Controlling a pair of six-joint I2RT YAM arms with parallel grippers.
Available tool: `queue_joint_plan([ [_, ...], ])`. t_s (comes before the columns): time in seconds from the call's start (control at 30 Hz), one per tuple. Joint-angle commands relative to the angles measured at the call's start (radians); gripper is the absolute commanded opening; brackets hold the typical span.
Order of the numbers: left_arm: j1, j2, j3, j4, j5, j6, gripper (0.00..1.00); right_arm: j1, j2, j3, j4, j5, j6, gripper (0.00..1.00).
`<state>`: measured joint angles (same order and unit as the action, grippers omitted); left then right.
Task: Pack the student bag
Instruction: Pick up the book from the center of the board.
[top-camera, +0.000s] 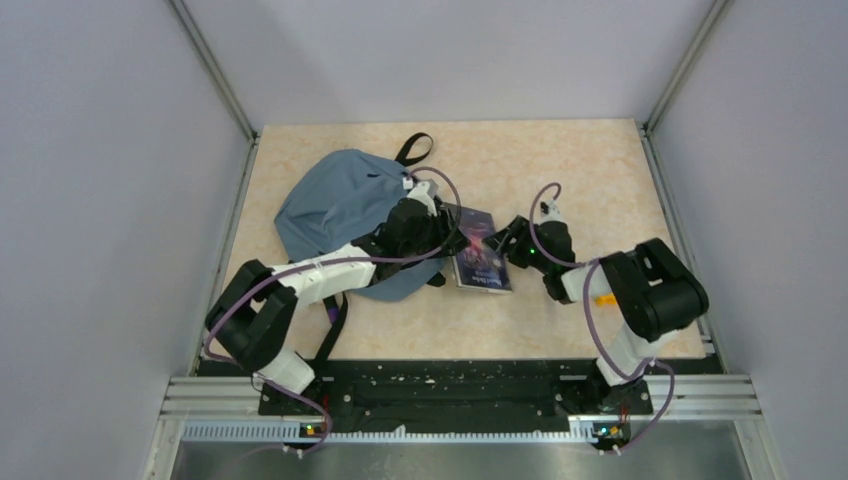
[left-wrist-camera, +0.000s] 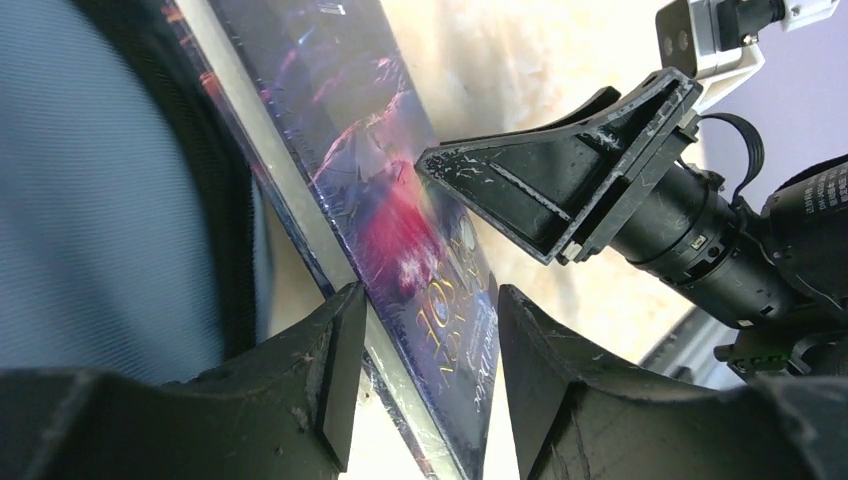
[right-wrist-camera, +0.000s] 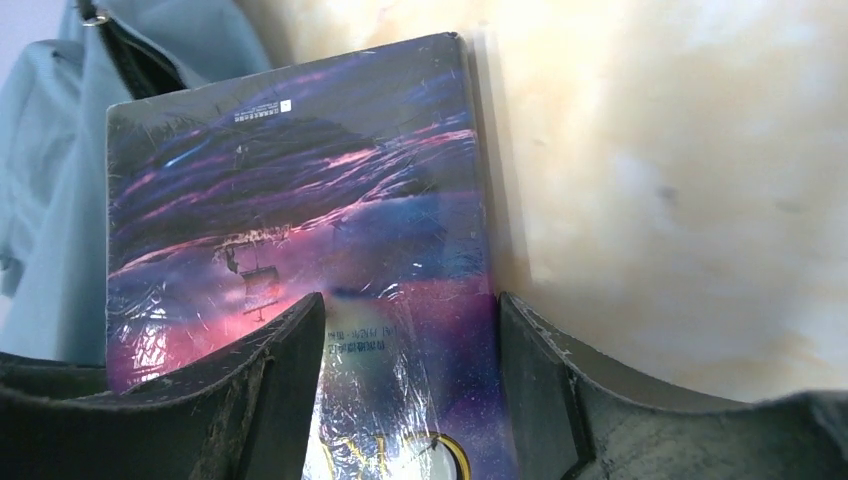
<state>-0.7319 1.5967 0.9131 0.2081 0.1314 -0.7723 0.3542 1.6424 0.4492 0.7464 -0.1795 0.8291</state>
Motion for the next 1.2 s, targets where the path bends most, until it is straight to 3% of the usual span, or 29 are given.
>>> queue_joint_plan([
  [0.0,-0.041,-0.092,0.039,0.006,-0.023,0.070,0.54,0.169,0.145,0.073,0.005,-0.191,0.103,0.58],
  [0.2,-0.003,-0.158,0.031,-0.141,-0.140,0.113,0.55,0.242,0.231,0.155,-0.004,-0.108,0.141,0.57],
  [0.37,0.008,-0.212,0.034,-0.265,-0.284,0.150,0.64,0.256,0.253,0.184,-0.025,-0.090,0.141,0.57],
  [0.6,0.075,-0.193,0.017,-0.234,-0.187,0.077,0.71,0.274,0.252,0.216,-0.074,-0.071,0.112,0.57],
  [1.17,0.075,-0.236,0.050,-0.384,-0.336,0.105,0.75,0.278,0.257,0.221,-0.098,-0.060,0.100,0.56],
])
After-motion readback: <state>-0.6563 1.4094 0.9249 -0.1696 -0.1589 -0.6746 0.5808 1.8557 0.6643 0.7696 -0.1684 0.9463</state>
